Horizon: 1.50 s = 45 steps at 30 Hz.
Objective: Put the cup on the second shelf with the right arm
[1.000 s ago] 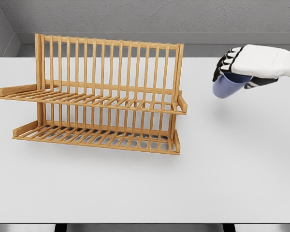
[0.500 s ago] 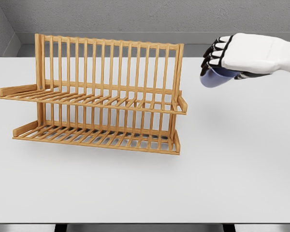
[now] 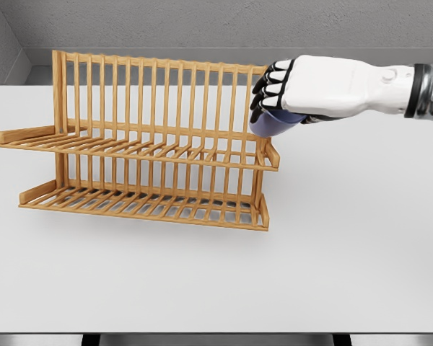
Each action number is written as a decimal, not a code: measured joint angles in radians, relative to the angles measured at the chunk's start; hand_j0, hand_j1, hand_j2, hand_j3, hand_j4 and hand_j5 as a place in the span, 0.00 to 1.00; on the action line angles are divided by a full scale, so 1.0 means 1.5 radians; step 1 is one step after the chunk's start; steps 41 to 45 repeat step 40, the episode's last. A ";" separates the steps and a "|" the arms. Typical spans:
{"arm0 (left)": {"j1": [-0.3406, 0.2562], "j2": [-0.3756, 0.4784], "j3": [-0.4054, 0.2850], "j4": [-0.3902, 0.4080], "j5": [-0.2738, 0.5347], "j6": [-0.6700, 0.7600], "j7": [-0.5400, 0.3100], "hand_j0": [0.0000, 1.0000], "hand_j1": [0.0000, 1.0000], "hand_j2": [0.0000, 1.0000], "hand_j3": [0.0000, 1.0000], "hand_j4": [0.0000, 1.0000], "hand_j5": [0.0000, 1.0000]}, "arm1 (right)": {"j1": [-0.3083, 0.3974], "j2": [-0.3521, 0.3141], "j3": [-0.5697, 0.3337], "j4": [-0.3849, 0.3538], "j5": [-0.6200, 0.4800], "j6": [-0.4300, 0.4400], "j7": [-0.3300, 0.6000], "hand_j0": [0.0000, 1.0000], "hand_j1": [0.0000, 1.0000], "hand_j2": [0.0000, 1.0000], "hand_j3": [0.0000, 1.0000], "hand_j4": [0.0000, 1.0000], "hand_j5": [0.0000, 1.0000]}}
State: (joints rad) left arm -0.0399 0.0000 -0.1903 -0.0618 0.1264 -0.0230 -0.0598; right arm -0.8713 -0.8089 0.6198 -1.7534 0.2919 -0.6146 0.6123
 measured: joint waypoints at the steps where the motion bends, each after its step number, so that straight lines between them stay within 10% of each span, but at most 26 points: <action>1: 0.000 0.000 0.000 0.000 0.000 0.000 0.000 1.00 1.00 1.00 1.00 1.00 1.00 | 0.000 0.003 0.008 0.000 0.000 0.000 0.000 0.68 0.68 0.68 0.68 0.68 0.68; 12: 0.000 0.000 0.000 0.000 0.000 0.000 0.000 1.00 1.00 1.00 1.00 1.00 1.00 | 0.000 0.021 0.064 0.000 0.004 0.002 -0.003 0.69 0.69 0.69 0.69 0.69 0.69; 15: 0.000 0.000 0.000 0.000 0.000 0.000 0.000 1.00 1.00 1.00 1.00 1.00 1.00 | 0.000 0.021 0.072 0.000 0.005 0.001 -0.003 1.00 1.00 1.00 1.00 1.00 1.00; 20: 0.000 0.000 0.000 0.000 0.000 0.000 0.000 1.00 1.00 1.00 1.00 1.00 1.00 | -0.025 0.019 0.072 0.000 0.005 0.001 -0.001 1.00 1.00 1.00 1.00 1.00 1.00; 26: 0.000 0.000 0.000 0.000 0.000 0.000 0.000 1.00 1.00 1.00 1.00 1.00 1.00 | -0.024 0.015 -0.046 0.007 0.006 0.000 -0.001 1.00 1.00 1.00 1.00 1.00 1.00; 36: 0.000 0.000 0.000 0.000 0.000 0.000 0.000 1.00 1.00 1.00 1.00 1.00 1.00 | 0.221 0.022 -0.250 0.178 0.010 0.000 0.000 1.00 1.00 1.00 1.00 1.00 1.00; 45: 0.000 0.000 0.000 0.000 0.000 0.000 0.000 1.00 1.00 1.00 1.00 1.00 1.00 | 0.223 0.049 -0.273 0.189 0.026 0.000 -0.001 1.00 1.00 1.00 1.00 1.00 1.00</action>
